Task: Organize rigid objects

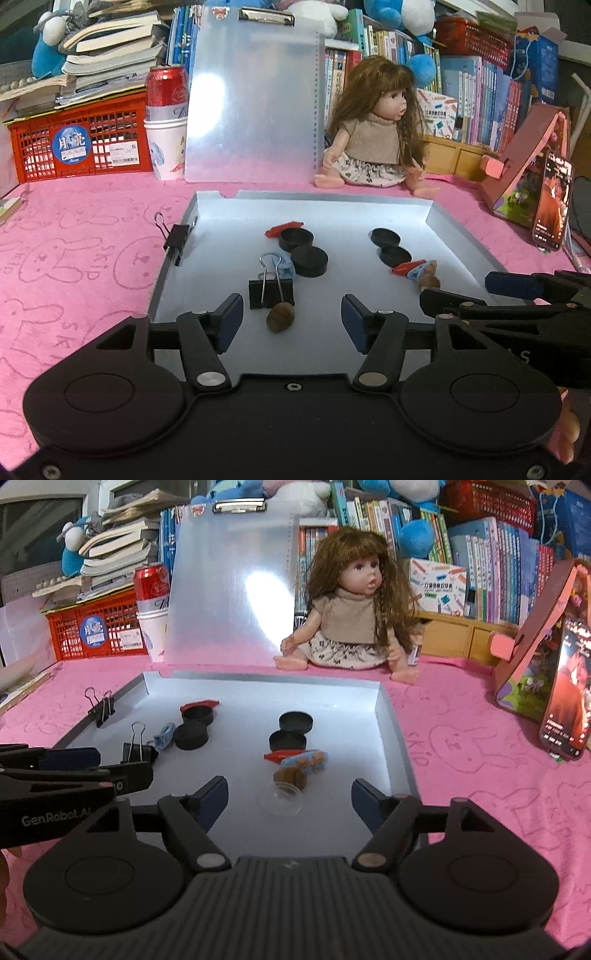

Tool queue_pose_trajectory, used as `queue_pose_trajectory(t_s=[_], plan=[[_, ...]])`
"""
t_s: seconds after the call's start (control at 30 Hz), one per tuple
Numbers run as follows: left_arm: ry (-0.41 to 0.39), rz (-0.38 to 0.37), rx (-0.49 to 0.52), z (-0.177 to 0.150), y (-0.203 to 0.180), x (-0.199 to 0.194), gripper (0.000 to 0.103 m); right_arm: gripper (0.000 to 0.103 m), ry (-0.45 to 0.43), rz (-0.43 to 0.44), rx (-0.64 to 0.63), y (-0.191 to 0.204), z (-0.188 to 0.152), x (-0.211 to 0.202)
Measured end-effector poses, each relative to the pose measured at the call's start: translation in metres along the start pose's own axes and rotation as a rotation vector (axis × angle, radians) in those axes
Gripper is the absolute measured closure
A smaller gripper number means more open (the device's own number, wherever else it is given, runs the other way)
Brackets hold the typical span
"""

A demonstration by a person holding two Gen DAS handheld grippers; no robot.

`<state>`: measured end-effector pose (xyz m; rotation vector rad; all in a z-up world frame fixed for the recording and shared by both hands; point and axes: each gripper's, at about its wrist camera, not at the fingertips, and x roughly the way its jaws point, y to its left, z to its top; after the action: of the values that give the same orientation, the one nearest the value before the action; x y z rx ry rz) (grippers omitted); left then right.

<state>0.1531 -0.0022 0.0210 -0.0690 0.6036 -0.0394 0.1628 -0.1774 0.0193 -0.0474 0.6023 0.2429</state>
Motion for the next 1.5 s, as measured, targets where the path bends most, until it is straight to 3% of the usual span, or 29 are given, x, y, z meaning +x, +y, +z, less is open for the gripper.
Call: queue_pose_trajectory(t_s=[0.23, 0.83, 1.5], plan=[[-0.025, -0.004, -0.008, 0.004, 0.002, -0.019, 0.032, 0.015, -0.019, -0.017, 0.009, -0.002, 0.005, -0.013], [-0.077, -0.025, -0.009, 0.003, 0.007, -0.072, 0.027, 0.007, -0.080, -0.019, 0.033, 0.002, 0.006, -0.057], [-0.029, -0.029, 0.017, -0.028, 0.007, -0.084, 0.026, 0.002, -0.046, -0.017, 0.070, -0.002, -0.020, -0.068]])
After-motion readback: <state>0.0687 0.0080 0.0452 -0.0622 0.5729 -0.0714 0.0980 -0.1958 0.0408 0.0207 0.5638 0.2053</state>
